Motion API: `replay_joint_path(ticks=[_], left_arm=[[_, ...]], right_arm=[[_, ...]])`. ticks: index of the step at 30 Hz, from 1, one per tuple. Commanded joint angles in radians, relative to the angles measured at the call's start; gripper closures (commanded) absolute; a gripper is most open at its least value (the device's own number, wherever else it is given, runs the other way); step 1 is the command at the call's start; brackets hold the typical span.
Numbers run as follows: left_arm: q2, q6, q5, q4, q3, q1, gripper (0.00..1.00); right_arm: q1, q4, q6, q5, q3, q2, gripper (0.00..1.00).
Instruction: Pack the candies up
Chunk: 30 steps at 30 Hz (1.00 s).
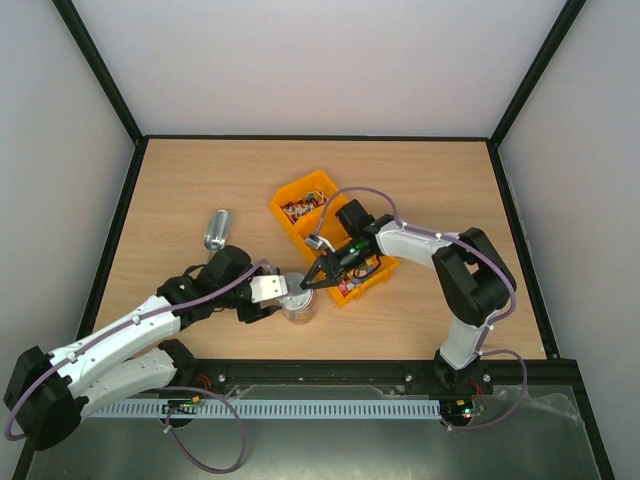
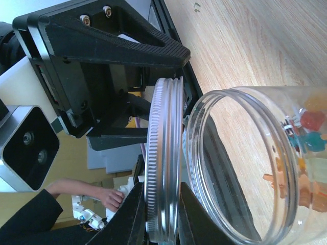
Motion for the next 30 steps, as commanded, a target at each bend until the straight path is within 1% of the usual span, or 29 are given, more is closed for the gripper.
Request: replay_joint_path(ticks=[1,12,24,30], left_arm=[[0.011,0.01,0.038,-0.004,-0.006,-0.003,0.34],[0.059,-0.002,0.052,0.042,-0.019,-0.017,0.35],[0.095,-0.02,0.04,0.075,0.005,-0.019,0.38],[0.1,-0.029,0.034,0.075,0.007,-0.019,0.39]], right_arm=[[0.009,-0.014,0.027,0.01,0.023,0.025,0.91],[-0.012,-0.033,0.015,0.045,0.027,0.029,0.89],[-0.042,-0.086,-0.019,0.098,0.038,0.001,0.68],[-0.057,-0.134,-0.053,0.137,0.07,-0.005,0.61]])
